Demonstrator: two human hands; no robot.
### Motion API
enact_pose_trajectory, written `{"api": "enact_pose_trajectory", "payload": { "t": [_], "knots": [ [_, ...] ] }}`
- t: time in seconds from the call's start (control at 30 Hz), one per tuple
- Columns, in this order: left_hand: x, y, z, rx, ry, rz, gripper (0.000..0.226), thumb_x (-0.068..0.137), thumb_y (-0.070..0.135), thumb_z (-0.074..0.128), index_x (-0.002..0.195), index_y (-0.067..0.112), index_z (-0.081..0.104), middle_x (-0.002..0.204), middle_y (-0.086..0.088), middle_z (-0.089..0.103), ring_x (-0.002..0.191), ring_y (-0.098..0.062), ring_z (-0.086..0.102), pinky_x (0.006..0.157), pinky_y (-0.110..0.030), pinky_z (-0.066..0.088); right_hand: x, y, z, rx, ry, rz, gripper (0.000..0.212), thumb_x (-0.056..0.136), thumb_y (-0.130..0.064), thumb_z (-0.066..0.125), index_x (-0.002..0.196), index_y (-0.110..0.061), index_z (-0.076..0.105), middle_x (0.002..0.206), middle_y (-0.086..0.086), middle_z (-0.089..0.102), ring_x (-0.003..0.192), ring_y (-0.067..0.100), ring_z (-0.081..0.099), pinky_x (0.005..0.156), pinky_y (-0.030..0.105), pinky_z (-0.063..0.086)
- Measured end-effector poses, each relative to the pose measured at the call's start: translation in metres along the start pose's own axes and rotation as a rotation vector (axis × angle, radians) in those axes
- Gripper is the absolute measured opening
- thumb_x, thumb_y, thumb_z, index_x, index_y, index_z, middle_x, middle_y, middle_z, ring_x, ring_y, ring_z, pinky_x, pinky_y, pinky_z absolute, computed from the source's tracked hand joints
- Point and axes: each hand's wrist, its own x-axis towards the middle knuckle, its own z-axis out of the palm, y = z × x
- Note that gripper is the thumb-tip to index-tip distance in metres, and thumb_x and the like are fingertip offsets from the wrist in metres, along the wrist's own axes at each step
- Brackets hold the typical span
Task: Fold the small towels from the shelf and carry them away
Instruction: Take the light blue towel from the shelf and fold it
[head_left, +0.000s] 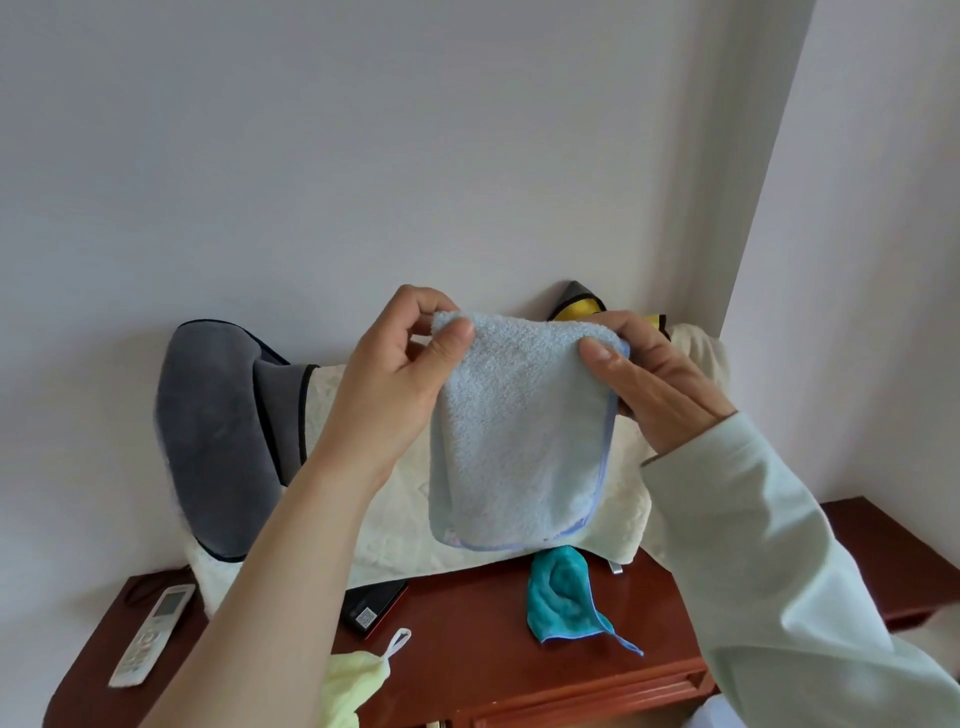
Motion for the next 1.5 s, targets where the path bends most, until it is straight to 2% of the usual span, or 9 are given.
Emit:
{"api": "enact_pose_trajectory", "payload": {
  "t": [0.23,0.37,0.67,0.77,0.87,1.0,1.2,1.37,1.5],
  "knots": [
    [0.000,-0.011,0.002,0.039,-0.035,-0.054,0.017,0.097,0.045,0.061,0.097,0.029,0.059,0.073,0.021,0.051,0.075,-0.009,0.047,0.083,-0.046,0.051,0.003,0.010,-0.004,-0.023,-0.009,0.031,0.018,0.104,-0.017,0.051,0.109,-0.021,0.067,0.093,-0.012,0.069,0.089,0.004,0.067,0.080,0.021,0.058],
    [0.000,-0.014,0.003,-0.075,-0.071,-0.117,0.025,0.087,0.053,0.065,0.095,0.030,0.062,0.084,0.005,0.056,0.085,-0.020,0.052,0.095,-0.064,0.050,0.002,0.013,-0.004,-0.017,0.015,0.054,0.020,0.104,-0.016,0.051,0.114,-0.012,0.068,0.099,-0.002,0.067,0.090,0.007,0.066,0.080,0.021,0.056],
    [0.004,-0.012,0.001,-0.318,-0.064,-0.161,0.012,0.080,0.018,0.075,0.090,0.023,0.072,0.116,-0.001,0.077,0.110,-0.016,0.069,0.100,-0.038,0.054,0.011,0.022,-0.006,0.196,0.087,0.089,0.023,0.080,-0.020,0.071,0.103,-0.023,0.074,0.108,-0.002,0.078,0.103,0.014,0.072,0.092,0.028,0.055],
    [0.005,-0.014,-0.002,-0.347,-0.076,-0.135,0.014,0.080,0.014,0.074,0.091,0.021,0.072,0.120,0.002,0.075,0.119,-0.012,0.068,0.099,-0.032,0.053,0.015,0.024,-0.008,0.281,0.059,0.048,0.043,0.071,-0.020,0.086,0.112,-0.017,0.071,0.119,0.003,0.075,0.113,0.018,0.070,0.094,0.027,0.055],
    [0.007,-0.016,-0.006,-0.334,-0.087,-0.100,0.019,0.081,0.010,0.072,0.092,0.025,0.071,0.122,0.006,0.075,0.106,-0.003,0.069,0.091,-0.024,0.053,0.017,0.026,-0.009,0.250,0.027,-0.033,0.066,0.051,-0.020,0.096,0.111,-0.020,0.069,0.126,0.005,0.071,0.128,0.026,0.061,0.102,0.037,0.053],
    [0.007,-0.016,-0.008,-0.311,-0.085,-0.062,0.032,0.081,-0.003,0.069,0.092,0.026,0.070,0.120,0.009,0.075,0.081,0.006,0.064,0.080,-0.015,0.050,0.019,0.029,-0.006,0.169,0.049,-0.072,0.064,0.057,0.005,0.081,0.114,-0.016,0.062,0.130,0.011,0.068,0.131,0.030,0.058,0.102,0.045,0.050],
    [0.009,-0.014,-0.013,-0.183,-0.096,0.010,0.031,0.088,0.003,0.068,0.095,0.033,0.070,0.125,0.015,0.071,0.079,0.004,0.061,0.081,-0.018,0.049,0.018,0.033,-0.002,0.157,0.046,-0.081,0.066,0.059,0.002,0.084,0.120,-0.009,0.060,0.136,0.022,0.062,0.127,0.028,0.061,0.100,0.040,0.053],
    [0.012,-0.015,-0.014,-0.167,-0.127,-0.013,0.027,0.084,0.017,0.072,0.102,0.036,0.070,0.117,0.019,0.072,0.088,-0.001,0.066,0.084,-0.022,0.052,0.021,0.037,0.007,0.021,0.126,-0.064,0.055,0.064,0.011,0.083,0.108,-0.017,0.067,0.116,0.000,0.071,0.101,0.013,0.070,0.087,0.031,0.059],
    [0.010,-0.020,-0.016,-0.232,-0.314,0.000,0.054,0.074,0.022,0.084,0.119,0.043,0.065,0.146,0.016,0.053,0.125,-0.005,0.058,0.092,-0.029,0.056,0.023,0.038,0.011,0.063,0.119,-0.056,0.045,0.075,0.017,0.076,0.103,-0.017,0.067,0.113,0.003,0.070,0.094,0.009,0.071,0.081,0.024,0.058]
  ]
}}
